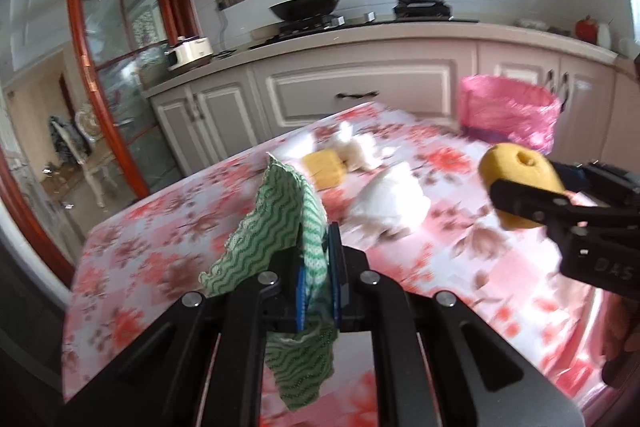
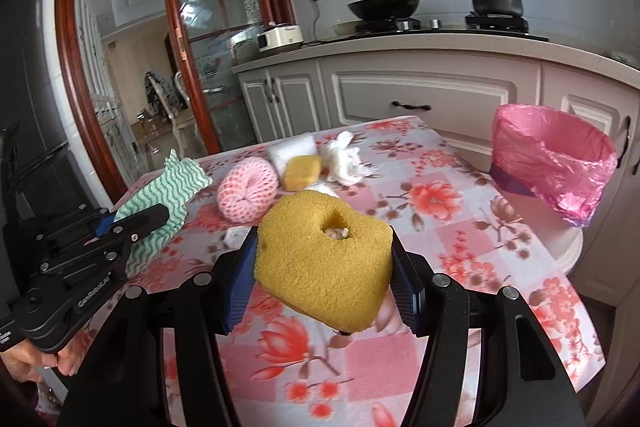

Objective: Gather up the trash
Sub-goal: 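Carry the cloth and sponge to the pink bin and open both tools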

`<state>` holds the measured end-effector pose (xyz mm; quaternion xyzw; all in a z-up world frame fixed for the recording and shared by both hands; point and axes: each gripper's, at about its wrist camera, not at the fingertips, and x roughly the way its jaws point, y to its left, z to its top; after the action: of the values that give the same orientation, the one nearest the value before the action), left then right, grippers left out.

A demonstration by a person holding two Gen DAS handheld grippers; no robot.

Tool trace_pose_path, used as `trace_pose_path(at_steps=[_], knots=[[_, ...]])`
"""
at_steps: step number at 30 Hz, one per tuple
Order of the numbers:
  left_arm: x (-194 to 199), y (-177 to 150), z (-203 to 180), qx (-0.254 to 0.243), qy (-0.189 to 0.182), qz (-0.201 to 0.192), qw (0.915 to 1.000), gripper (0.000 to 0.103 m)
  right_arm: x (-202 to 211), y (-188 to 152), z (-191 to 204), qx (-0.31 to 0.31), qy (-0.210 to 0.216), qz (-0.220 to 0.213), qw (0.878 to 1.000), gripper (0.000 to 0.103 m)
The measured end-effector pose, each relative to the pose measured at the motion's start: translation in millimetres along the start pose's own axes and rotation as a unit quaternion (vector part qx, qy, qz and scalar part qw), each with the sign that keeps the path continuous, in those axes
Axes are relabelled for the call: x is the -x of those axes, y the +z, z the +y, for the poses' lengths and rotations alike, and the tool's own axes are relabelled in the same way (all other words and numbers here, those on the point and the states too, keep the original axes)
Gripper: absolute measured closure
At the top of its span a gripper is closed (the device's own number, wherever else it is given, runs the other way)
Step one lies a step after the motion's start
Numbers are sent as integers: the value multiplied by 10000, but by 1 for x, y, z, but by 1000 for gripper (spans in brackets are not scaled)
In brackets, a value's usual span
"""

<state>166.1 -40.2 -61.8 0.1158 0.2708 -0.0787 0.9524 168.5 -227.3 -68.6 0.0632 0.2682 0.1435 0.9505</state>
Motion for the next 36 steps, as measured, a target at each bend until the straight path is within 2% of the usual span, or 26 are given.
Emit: trace_pose_path(at_steps=[6, 10, 18, 23, 28, 36], knots=[[-4, 18, -34, -77, -568, -322, 9978, 94, 6, 8, -41, -297, -442, -162, 9984, 46], [-9, 35, -64, -297, -950, -489, 9938, 94, 8, 14, -68, -472, -726, -242, 9959, 46], [-45, 77, -115, -373, -1567, -649, 9848, 94, 13, 32, -128, -485, -1272, -352, 9901, 46], [-77, 119, -144, -245, -2111, -727, 9744, 94, 10, 52, -174, -461, -1589, -407, 9854, 46], [-110, 164, -171, -192, -2463, -819, 9655, 94, 0, 77, -217, -336, -1808, -467, 9818, 46], [-182, 244, -216, 252, -3075, -625, 9491, 94, -30, 111, -280, -360, -1982, -520, 9781, 46]])
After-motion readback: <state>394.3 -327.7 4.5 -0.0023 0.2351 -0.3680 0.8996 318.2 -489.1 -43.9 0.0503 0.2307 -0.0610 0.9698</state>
